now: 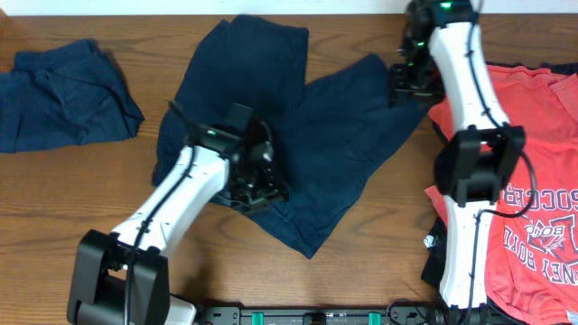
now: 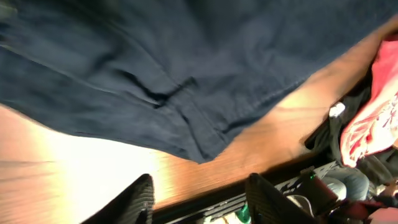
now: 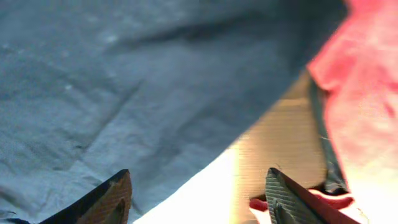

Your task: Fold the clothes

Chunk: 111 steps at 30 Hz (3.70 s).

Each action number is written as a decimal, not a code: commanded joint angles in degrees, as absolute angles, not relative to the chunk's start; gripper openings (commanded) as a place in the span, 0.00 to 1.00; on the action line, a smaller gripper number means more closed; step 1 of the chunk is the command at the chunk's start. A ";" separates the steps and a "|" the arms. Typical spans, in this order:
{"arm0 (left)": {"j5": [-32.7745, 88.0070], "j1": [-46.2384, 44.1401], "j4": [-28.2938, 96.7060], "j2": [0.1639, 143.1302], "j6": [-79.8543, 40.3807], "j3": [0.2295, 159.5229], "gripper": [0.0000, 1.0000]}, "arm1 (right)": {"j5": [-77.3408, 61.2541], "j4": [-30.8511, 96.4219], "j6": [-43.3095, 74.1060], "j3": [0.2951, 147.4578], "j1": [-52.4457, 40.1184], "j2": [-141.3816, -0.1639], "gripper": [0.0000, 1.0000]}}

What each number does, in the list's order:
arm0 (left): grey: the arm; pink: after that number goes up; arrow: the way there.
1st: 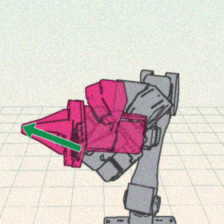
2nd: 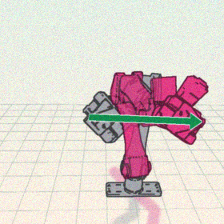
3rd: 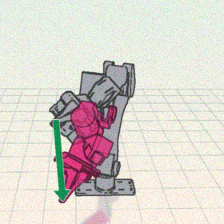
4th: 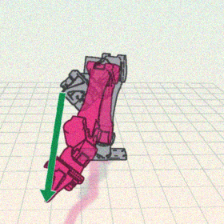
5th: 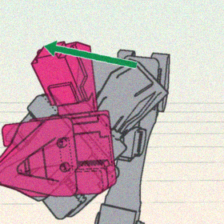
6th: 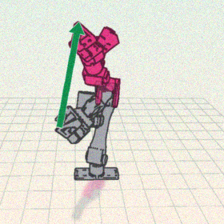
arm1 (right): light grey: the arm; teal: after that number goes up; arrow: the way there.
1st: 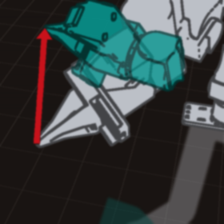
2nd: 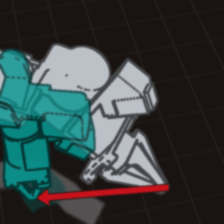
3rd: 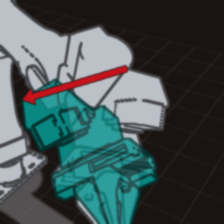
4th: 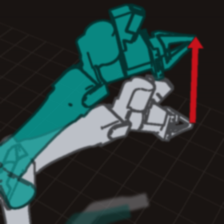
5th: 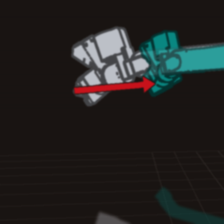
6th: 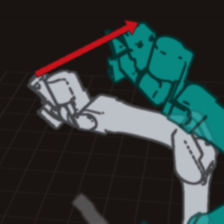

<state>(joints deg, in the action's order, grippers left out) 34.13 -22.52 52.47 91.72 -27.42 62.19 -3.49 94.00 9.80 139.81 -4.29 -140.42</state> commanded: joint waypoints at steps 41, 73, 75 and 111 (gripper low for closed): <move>35.62 -33.95 49.39 94.72 -38.09 62.70 0.60 | -13.54 82.85 3.81 135.44 2.94 -153.16 0.01; 28.86 -33.93 56.66 97.86 -34.79 59.96 0.59 | -6.44 87.15 6.17 135.48 3.55 -140.99 0.01; 28.88 -33.93 56.23 99.96 -34.65 59.88 0.49 | -6.42 87.39 6.15 135.48 3.38 -140.92 0.01; 25.43 -2.04 39.46 111.35 -32.97 60.34 0.06 | -6.42 94.85 5.48 135.55 -2.96 -140.88 0.01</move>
<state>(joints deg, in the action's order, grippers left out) 34.63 -4.51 41.10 109.73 -34.22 60.42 -6.59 94.15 5.61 135.44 -1.63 -141.62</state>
